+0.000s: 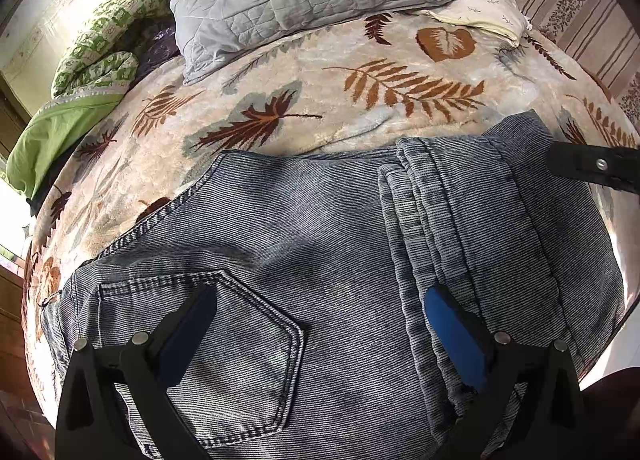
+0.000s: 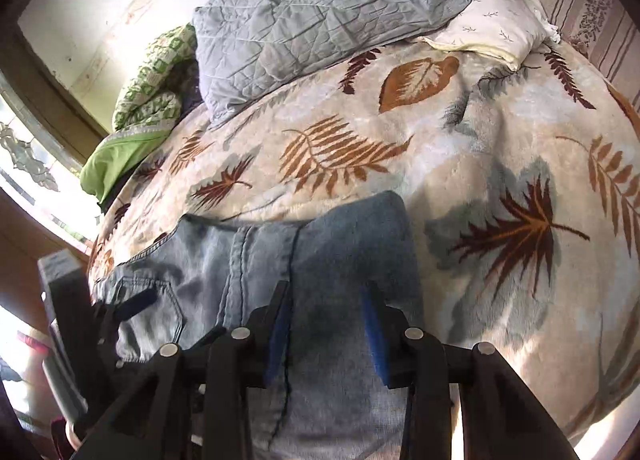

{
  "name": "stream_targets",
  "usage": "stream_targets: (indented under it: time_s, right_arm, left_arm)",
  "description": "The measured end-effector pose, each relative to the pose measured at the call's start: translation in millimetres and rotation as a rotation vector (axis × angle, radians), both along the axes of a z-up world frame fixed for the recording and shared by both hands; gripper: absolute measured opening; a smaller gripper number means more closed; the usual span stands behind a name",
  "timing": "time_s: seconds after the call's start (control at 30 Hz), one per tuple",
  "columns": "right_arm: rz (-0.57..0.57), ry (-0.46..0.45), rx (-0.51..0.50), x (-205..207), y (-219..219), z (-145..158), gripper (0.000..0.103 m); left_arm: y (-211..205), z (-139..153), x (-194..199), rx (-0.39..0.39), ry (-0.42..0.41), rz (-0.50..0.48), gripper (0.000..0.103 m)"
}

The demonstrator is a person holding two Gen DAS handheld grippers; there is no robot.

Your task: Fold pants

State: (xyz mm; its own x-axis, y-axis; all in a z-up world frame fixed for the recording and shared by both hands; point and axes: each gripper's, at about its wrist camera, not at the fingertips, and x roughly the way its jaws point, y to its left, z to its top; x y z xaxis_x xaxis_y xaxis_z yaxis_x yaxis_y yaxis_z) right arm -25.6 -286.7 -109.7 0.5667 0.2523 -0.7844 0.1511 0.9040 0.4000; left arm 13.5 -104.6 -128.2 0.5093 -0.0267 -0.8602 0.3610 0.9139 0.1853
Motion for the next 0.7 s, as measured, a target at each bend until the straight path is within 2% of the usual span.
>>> stream_targets:
  time_s: [0.13,0.17,0.23,0.33,0.43,0.47,0.57,0.63,0.7]
  right_arm:
    - [-0.002,0.123,-0.004,46,4,-33,0.039]
    - [-0.001,0.129,-0.006,52,5,-40,0.040]
    - [0.004,0.084,-0.012,52,4,-37,0.039]
    - [-0.009,0.023,0.037,39,-2,-32,0.040]
    - [0.037,-0.047,0.024,26,7,-17,0.040]
    - [0.066,-0.053,0.027,25,12,-17,0.040]
    - [0.111,0.038,-0.011,34,30,-40,0.040]
    - [0.124,0.008,-0.054,32,35,-33,0.040]
    - [0.114,-0.031,-0.007,26,33,-27,0.040]
  left_arm:
    - [2,-3,1,0.007,0.008,-0.004,0.103]
    - [2,-4,2,0.007,0.010,-0.004,0.103]
    - [3,-4,3,-0.001,0.015,-0.005,0.103]
    - [7,-2,5,-0.002,0.009,0.013,0.103]
    - [11,0,8,-0.011,-0.001,0.037,0.103]
    - [11,-1,8,-0.007,-0.005,0.043,0.103]
    - [8,-9,9,0.037,-0.004,0.038,0.103]
    - [10,-5,7,0.024,-0.006,0.037,0.103]
    - [17,0,7,0.004,0.000,0.039,0.103]
